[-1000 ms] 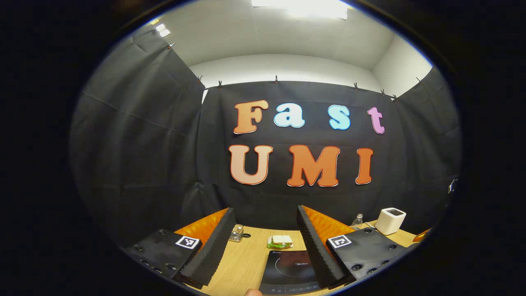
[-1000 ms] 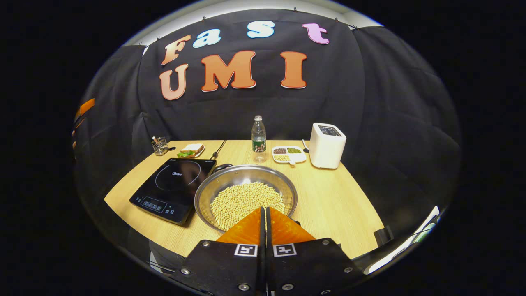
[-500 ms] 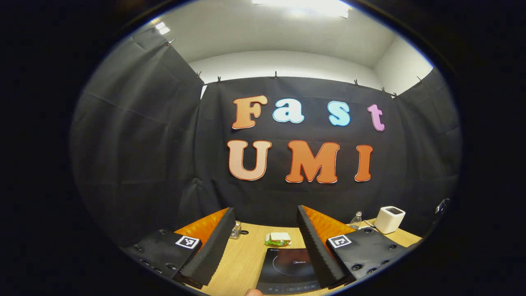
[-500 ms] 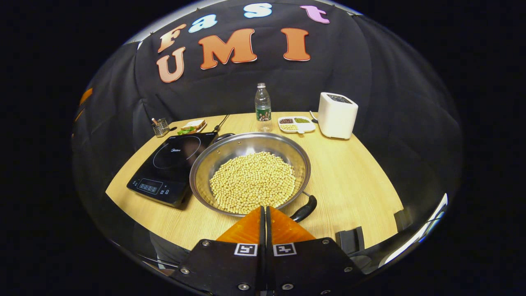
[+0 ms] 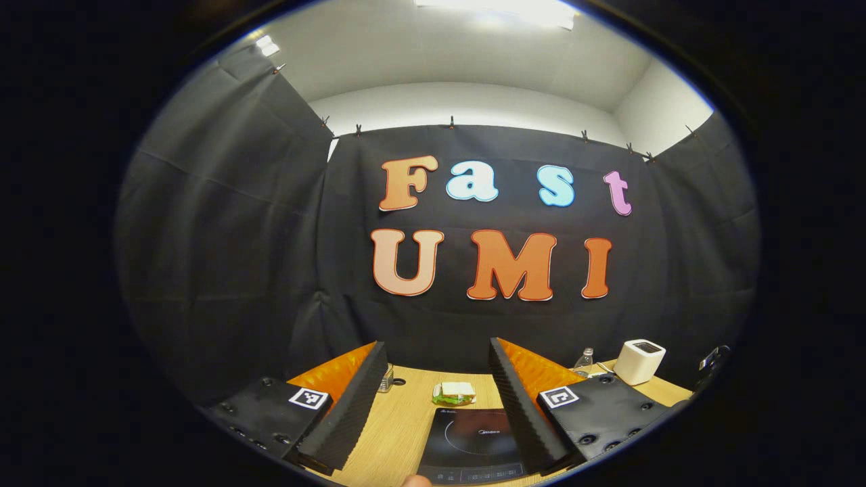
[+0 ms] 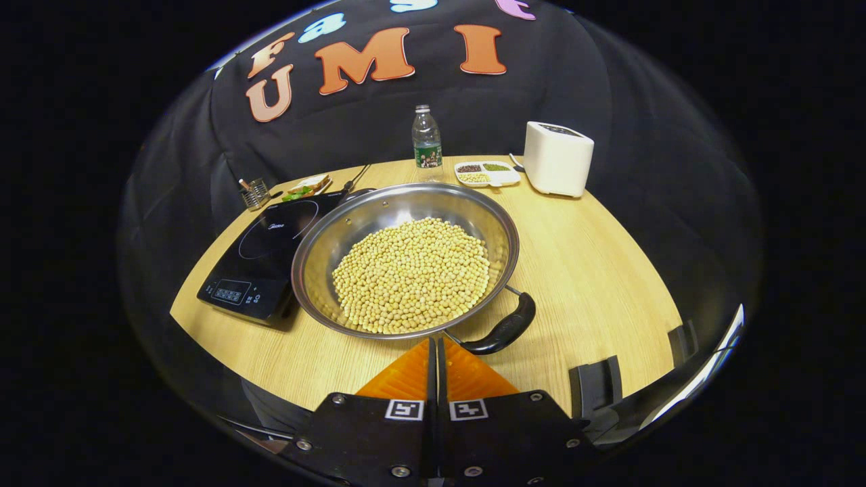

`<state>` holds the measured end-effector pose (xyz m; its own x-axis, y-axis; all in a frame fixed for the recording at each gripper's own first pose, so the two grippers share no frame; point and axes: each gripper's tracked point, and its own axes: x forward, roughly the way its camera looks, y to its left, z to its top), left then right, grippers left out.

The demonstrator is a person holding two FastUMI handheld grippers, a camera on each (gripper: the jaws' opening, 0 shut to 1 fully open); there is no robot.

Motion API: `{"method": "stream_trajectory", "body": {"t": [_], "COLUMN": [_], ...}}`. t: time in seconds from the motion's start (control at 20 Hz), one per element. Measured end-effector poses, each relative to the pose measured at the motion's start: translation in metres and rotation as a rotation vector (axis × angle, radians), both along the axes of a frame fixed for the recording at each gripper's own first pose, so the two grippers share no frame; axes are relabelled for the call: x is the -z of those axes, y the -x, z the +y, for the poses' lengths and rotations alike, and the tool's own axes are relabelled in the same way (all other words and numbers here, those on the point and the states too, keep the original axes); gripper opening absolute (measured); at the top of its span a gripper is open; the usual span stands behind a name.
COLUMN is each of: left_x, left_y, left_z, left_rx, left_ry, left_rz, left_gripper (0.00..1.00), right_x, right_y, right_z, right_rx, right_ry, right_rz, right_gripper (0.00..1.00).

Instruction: First push the handle of the pot to place it horizontally, then grasp the pot with both hands and set it on the induction cooktop.

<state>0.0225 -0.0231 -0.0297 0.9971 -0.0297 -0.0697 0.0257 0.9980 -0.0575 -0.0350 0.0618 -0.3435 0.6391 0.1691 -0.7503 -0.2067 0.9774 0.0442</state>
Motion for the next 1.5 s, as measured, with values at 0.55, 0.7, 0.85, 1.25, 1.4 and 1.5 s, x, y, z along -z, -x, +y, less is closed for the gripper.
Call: {"method": "stream_trajectory", "body": {"t": [0.55,0.7,0.85,1.25,1.4,1.5], "left_x": [0.001,0.002,0.002,0.0,0.001,0.001], "left_y": [-0.001,-0.001,-0.002,-0.006,-0.007,-0.008], "left_z": [0.005,0.007,0.007,0.001,-0.002,-0.002], "left_rx": [-0.018,-0.025,-0.027,-0.017,-0.009,-0.01], "left_ry": [-0.008,-0.007,-0.006,-0.009,-0.009,-0.012], "left_rz": [-0.002,-0.001,-0.001,-0.005,-0.006,-0.005], "left_gripper": [0.98,0.98,0.98,0.98,0.98,0.98], "right_x": [0.004,0.005,0.004,0.006,0.007,0.008], "right_y": [-0.02,-0.022,-0.026,-0.037,-0.042,-0.045], "right_z": [-0.013,-0.016,-0.019,-0.03,-0.033,-0.034], "right_rx": [0.068,0.076,0.089,0.116,0.122,0.126], "right_ry": [0.004,0.006,0.003,-0.001,-0.005,-0.008], "right_rz": [-0.018,-0.019,-0.017,-0.022,-0.019,-0.017], "right_gripper": [0.0,0.0,0.0,0.0,0.0,0.0]}}
